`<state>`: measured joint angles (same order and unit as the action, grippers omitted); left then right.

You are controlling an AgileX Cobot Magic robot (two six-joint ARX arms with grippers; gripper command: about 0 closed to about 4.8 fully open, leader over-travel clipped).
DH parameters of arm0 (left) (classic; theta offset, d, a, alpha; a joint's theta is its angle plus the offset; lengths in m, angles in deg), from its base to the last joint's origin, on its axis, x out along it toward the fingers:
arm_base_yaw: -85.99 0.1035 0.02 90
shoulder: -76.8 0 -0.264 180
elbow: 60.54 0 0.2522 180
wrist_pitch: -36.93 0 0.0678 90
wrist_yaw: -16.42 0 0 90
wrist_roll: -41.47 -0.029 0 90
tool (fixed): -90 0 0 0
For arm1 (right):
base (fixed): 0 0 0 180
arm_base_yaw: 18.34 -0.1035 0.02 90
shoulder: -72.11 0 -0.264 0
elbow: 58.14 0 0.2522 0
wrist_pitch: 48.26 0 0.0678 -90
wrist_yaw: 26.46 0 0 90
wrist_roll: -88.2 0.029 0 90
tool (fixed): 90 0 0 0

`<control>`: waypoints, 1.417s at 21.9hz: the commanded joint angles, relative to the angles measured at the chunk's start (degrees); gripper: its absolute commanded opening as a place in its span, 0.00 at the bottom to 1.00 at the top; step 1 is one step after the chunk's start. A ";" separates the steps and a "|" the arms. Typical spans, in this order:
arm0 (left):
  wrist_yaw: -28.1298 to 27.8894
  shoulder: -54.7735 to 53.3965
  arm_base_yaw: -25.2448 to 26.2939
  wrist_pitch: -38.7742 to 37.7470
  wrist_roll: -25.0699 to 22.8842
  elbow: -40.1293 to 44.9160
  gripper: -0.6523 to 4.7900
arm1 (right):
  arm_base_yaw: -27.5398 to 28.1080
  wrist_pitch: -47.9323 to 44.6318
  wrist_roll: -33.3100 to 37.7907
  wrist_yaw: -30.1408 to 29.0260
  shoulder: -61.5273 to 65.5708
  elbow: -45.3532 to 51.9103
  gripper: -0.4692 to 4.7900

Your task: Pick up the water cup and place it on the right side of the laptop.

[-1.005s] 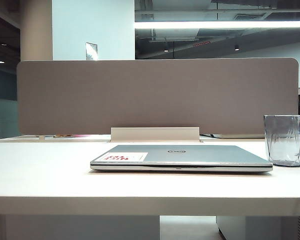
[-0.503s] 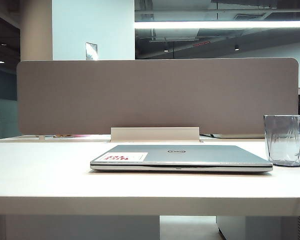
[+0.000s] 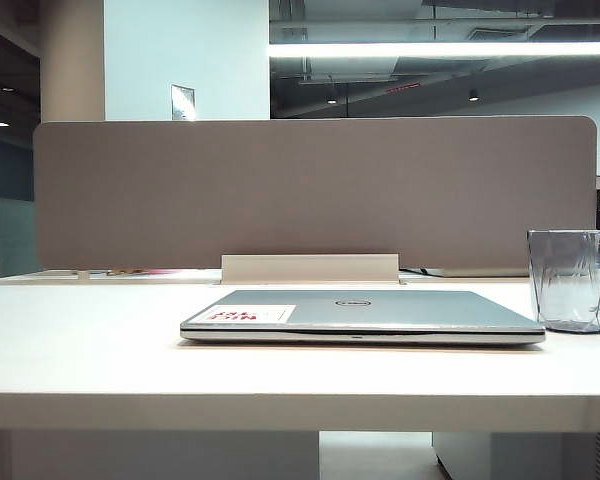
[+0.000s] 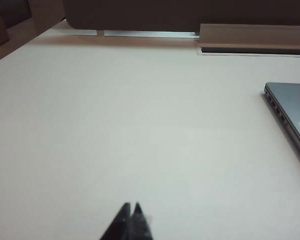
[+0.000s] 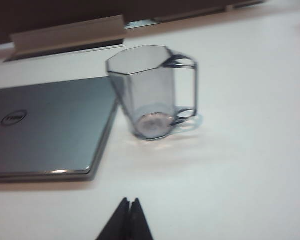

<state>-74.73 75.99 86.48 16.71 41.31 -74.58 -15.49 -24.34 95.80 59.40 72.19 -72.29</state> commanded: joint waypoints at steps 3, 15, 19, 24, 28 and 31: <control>-0.15 0.02 -0.07 0.52 0.17 -0.17 0.11 | -2.73 -1.09 -1.62 -0.33 -0.11 0.35 0.07; -0.15 0.02 -0.07 0.52 0.17 -0.17 0.11 | -5.33 -3.34 -1.81 2.93 -0.11 0.35 0.07; -0.15 0.02 -0.07 0.52 0.17 -0.17 0.11 | -5.35 -4.39 -1.55 2.69 -0.11 0.35 0.07; -0.13 0.02 -0.07 0.52 0.17 -0.17 0.11 | -5.38 -11.26 -1.57 2.62 -0.11 0.35 0.07; -0.13 0.02 -0.07 0.52 0.17 -0.17 0.11 | -5.33 -15.41 -1.90 2.93 -0.11 0.35 0.07; -0.15 0.02 -0.07 0.52 0.17 -0.17 0.11 | -5.33 -14.38 -2.05 5.86 -0.11 0.35 0.07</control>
<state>-74.73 75.99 86.48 16.71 41.31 -74.58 -20.82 -38.70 94.09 63.47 72.19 -72.29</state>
